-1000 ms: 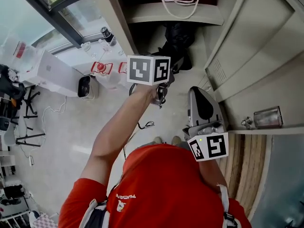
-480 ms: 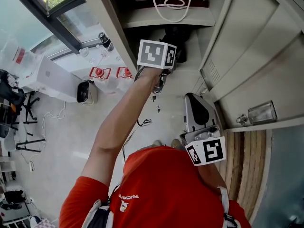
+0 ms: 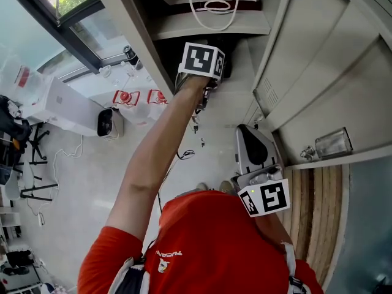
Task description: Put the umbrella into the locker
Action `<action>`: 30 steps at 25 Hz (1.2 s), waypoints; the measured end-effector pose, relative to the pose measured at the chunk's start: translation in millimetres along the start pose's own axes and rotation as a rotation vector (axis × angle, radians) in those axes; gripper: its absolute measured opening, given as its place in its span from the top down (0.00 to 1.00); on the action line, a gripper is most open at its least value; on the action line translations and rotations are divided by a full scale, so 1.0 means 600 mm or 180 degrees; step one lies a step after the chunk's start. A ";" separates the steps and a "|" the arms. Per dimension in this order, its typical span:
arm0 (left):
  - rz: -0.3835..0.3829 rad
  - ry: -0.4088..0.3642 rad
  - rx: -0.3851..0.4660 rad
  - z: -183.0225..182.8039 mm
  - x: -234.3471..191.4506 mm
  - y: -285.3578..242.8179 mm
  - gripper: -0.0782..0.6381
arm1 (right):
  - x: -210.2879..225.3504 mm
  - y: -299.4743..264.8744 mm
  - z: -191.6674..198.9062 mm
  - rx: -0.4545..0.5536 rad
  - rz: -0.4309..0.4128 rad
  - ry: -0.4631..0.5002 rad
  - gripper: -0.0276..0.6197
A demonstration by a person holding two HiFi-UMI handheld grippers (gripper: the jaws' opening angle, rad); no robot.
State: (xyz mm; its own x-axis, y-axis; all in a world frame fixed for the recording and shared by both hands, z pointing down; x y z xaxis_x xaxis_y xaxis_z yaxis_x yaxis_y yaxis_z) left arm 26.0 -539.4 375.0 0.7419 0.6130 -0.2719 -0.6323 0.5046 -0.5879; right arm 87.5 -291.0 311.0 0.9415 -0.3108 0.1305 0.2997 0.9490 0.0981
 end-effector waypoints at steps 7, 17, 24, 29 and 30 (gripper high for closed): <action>0.0027 0.0108 -0.0017 0.016 -0.017 -0.014 0.59 | 0.005 0.001 0.007 -0.0049 0.0002 0.0011 0.95; 0.0015 -0.0120 0.0297 0.008 -0.008 0.030 0.39 | 0.000 -0.008 0.022 -0.0126 -0.0076 -0.0045 0.95; -0.0251 -0.0913 0.0683 0.015 0.024 0.079 0.39 | -0.011 -0.013 0.033 -0.0186 -0.0171 -0.0045 0.95; -0.0202 -0.1310 0.1135 0.027 0.071 0.121 0.39 | -0.018 -0.013 0.039 -0.0226 -0.0227 -0.0029 0.95; -0.0227 -0.1371 0.1237 0.029 0.078 0.132 0.39 | -0.019 -0.013 0.040 -0.0232 -0.0236 -0.0023 0.95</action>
State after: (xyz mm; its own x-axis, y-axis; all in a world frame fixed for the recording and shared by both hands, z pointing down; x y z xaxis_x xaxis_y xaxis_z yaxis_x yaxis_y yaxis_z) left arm 6.7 -459.9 328.9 0.6794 0.7202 0.1403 -0.6799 0.6898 -0.2487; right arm 70.7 -295.8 332.3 0.9152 -0.3805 0.1326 0.3792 0.9246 0.0356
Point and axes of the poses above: the fingertips, and each gripper's own axes: y backward along the fingers, x to its right, z out of its underside, the point moved 2 cm from there along y, backward along the fingers, and after that the axes turned 13 degrees about z, right-handed, at the moved point
